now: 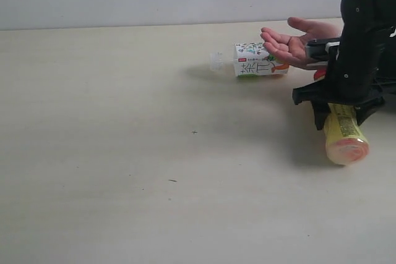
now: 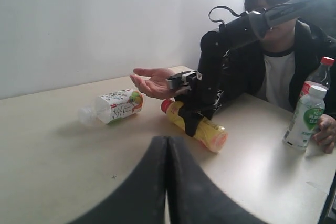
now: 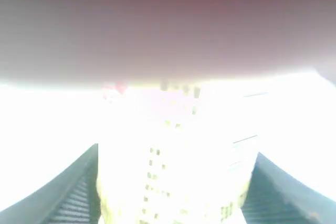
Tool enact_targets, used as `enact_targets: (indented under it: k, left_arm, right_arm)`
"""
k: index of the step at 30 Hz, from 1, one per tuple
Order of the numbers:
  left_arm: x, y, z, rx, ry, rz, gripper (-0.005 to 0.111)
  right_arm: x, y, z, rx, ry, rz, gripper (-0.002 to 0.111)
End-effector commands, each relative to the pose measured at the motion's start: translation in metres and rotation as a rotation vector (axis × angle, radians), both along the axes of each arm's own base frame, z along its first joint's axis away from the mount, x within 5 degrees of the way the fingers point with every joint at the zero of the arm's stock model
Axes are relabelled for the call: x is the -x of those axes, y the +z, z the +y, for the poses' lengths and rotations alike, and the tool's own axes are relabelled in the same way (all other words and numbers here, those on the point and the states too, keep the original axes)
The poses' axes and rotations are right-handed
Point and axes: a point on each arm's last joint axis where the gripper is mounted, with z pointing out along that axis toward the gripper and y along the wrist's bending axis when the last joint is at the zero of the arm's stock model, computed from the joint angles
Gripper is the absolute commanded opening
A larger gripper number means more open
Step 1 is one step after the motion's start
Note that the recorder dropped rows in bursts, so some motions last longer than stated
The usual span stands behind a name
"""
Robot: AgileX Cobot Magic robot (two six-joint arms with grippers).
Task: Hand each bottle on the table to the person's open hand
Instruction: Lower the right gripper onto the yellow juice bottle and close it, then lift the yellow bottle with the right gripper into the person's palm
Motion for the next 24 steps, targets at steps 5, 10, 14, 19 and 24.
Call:
enact_targets:
  k: [5,10,14,19,24]
  left_arm:
    - [0.000,0.000,0.000,0.004,-0.007,-0.009,0.000]
    - [0.000,0.000,0.000,0.004,-0.007,-0.009,0.000]
    - [0.000,0.000,0.000,0.004,-0.007,-0.009,0.000]
    - [0.000,0.000,0.000,0.005,-0.007,-0.008,0.000]
    - [0.000,0.000,0.000,0.005,-0.007,-0.008,0.000]
  right_arm:
    - [0.022,0.030,-0.004,0.027,0.030,0.154,0.000]
    - [0.044,0.059,0.010,-0.174,0.130,0.173,0.000]
    - [0.056,0.093,0.010,-0.213,0.165,0.069,0.000]
    - [0.055,0.145,0.013,-0.266,0.211,-0.116,0.000]
    - [0.028,0.174,0.014,-0.234,0.195,-0.238,0.000]
